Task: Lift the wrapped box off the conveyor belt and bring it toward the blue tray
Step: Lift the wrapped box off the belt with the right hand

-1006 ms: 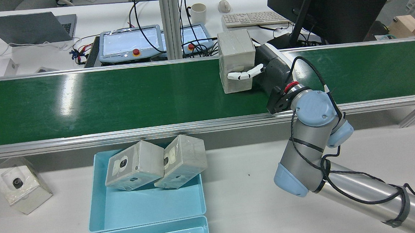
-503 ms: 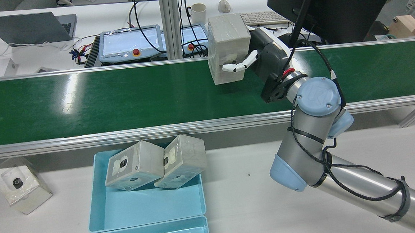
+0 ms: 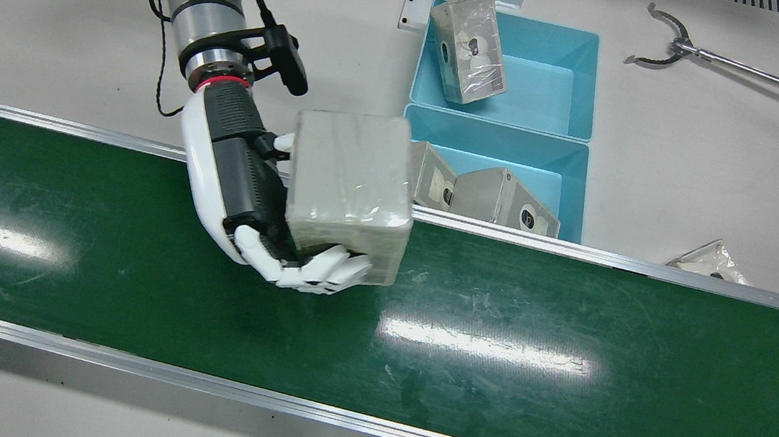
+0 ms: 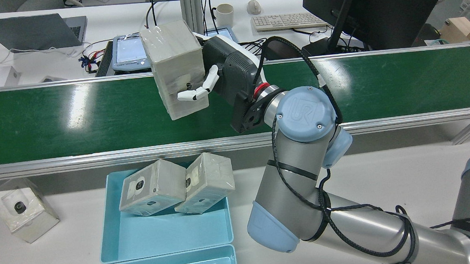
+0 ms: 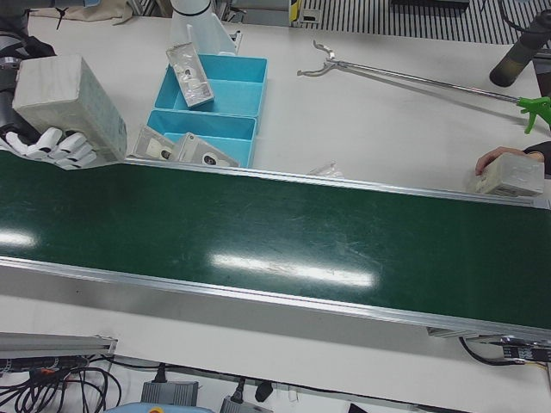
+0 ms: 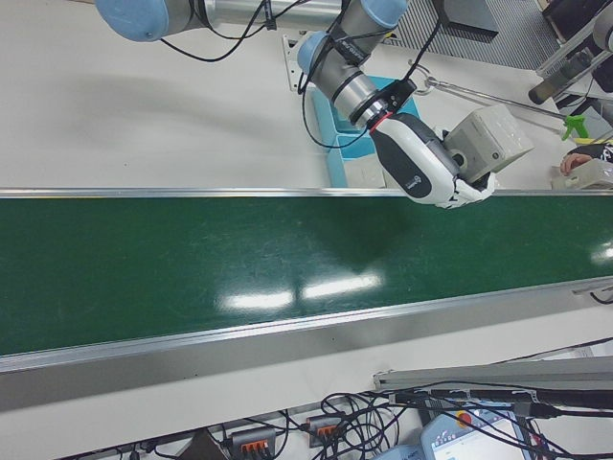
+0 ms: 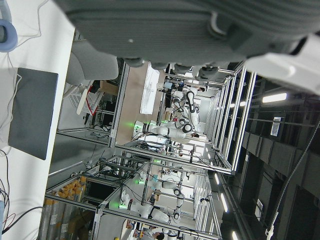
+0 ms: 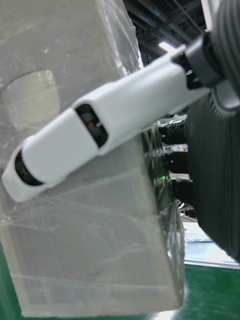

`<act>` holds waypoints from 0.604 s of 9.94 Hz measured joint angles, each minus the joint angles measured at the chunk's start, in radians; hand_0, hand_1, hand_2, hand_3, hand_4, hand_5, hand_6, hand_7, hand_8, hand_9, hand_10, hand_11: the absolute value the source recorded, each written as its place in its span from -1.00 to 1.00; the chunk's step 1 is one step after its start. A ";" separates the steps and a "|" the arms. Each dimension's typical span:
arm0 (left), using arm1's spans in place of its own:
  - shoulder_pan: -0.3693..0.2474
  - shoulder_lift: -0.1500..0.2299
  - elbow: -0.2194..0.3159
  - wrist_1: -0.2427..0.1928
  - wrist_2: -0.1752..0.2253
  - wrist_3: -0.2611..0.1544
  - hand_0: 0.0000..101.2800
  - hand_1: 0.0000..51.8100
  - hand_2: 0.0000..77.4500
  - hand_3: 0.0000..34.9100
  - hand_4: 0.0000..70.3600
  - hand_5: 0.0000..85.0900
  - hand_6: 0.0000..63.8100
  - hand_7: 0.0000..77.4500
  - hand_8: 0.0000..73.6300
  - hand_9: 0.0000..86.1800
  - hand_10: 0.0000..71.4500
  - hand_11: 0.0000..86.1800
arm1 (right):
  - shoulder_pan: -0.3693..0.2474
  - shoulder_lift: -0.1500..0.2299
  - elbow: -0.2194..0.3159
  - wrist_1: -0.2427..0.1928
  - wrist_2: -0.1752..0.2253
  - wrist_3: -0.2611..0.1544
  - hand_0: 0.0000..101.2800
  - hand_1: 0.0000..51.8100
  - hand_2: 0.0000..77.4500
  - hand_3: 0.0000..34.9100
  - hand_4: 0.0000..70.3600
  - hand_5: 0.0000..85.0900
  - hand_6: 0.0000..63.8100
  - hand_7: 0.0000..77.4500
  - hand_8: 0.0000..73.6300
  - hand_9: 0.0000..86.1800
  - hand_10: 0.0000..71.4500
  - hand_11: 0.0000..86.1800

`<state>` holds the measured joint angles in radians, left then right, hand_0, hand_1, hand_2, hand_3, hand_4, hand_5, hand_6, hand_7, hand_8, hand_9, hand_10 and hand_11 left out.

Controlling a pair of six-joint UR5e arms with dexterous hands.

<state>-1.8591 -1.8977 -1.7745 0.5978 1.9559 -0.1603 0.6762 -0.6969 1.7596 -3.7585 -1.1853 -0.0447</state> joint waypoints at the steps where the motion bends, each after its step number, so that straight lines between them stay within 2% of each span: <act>1: 0.000 0.000 0.000 0.000 0.000 0.000 -1.00 -1.00 -0.99 -1.00 -1.00 -0.97 -0.98 -0.99 -0.99 -1.00 -0.98 -0.99 | -0.016 0.018 0.006 -0.018 0.000 0.002 0.11 -0.54 -0.10 -0.98 -0.46 0.10 -0.09 -0.21 -0.01 -0.10 -0.33 -0.06; 2: 0.000 0.000 0.000 0.000 0.000 0.000 -1.00 -1.00 -0.97 -1.00 -1.00 -0.97 -0.98 -0.99 -0.99 -1.00 -1.00 -0.99 | -0.028 0.025 0.017 -0.032 0.000 0.005 0.10 -0.54 -0.10 -0.98 -0.50 0.33 0.15 -0.25 0.02 -0.10 -0.31 -0.06; 3: 0.000 0.000 0.000 0.000 0.000 0.000 -1.00 -1.00 -0.99 -1.00 -1.00 -0.96 -0.98 -1.00 -0.99 -0.99 -0.98 -0.99 | -0.048 0.028 0.028 -0.041 0.001 0.012 0.10 -0.54 -0.10 -0.99 -0.49 0.36 0.20 -0.27 0.05 -0.10 -0.30 -0.05; 4: 0.000 0.000 0.000 0.000 0.000 0.000 -1.00 -1.00 -0.99 -1.00 -1.00 -0.97 -0.98 -0.99 -0.99 -0.99 -0.98 -0.99 | -0.073 0.032 0.034 -0.045 0.004 0.022 0.11 -0.54 -0.10 -1.00 -0.22 0.58 0.40 -0.17 0.21 -0.03 -0.22 0.01; 5: 0.000 0.000 0.000 0.000 0.000 0.000 -1.00 -1.00 -0.99 -1.00 -1.00 -0.97 -0.98 -0.99 -0.99 -0.99 -0.98 -0.99 | -0.103 0.040 0.038 -0.047 0.007 0.034 0.11 -0.54 -0.10 -1.00 -0.22 0.58 0.40 -0.17 0.21 -0.03 -0.22 0.01; 6: 0.000 0.000 0.000 0.000 0.000 0.000 -1.00 -1.00 -0.97 -1.00 -1.00 -0.97 -0.98 -0.99 -0.99 -0.99 -0.98 -0.99 | -0.134 0.050 0.041 -0.048 0.010 0.045 0.07 -0.92 -0.07 -1.00 -0.13 0.59 0.45 -0.16 0.24 -0.01 -0.24 0.00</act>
<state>-1.8592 -1.8977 -1.7745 0.5978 1.9559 -0.1603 0.5421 -0.6468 1.8004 -3.8063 -1.1756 -0.0001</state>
